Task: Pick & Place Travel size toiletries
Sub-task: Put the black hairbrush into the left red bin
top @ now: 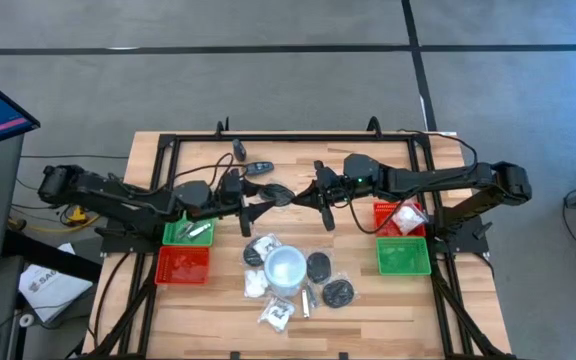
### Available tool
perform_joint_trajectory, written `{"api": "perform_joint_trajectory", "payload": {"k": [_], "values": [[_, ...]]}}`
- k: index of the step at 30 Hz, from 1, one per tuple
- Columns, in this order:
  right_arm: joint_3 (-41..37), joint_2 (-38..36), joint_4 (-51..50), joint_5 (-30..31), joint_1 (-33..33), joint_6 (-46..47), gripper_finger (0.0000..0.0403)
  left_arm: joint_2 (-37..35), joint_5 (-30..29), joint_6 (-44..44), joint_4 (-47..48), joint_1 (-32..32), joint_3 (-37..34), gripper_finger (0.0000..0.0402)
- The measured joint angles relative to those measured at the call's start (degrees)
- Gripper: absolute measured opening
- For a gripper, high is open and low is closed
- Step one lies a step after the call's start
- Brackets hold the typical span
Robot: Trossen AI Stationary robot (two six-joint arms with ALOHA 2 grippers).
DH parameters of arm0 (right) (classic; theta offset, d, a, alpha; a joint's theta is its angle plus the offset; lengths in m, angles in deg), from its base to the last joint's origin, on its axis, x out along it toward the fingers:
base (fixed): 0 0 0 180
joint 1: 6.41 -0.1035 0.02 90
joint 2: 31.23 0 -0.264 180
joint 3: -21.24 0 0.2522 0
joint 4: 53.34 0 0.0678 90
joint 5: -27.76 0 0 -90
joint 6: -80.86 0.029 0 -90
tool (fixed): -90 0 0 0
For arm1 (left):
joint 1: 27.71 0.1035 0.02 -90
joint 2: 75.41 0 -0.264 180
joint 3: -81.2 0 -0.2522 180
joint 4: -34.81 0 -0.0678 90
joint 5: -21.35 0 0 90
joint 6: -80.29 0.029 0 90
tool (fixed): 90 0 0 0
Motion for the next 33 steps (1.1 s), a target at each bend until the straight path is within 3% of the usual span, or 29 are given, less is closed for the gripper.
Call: {"api": "perform_joint_trajectory", "payload": {"k": [15,23,30,33], "values": [[0.00,0.00,-0.22,0.00,0.04,-0.61,0.0000,1.90,3.33,2.62,-4.97,0.87,0.00,0.0161],[0.00,0.00,-0.22,0.00,0.04,-0.60,0.0000,1.90,4.79,2.62,-5.04,0.87,0.00,0.0100],[0.00,0.00,-0.98,0.11,0.04,-0.56,0.0001,1.90,5.12,2.62,-4.98,0.87,0.00,0.0023],[0.00,-0.02,-1.07,0.09,0.04,-0.56,0.0007,1.90,5.10,2.62,-4.97,0.87,0.00,0.0018]]}}
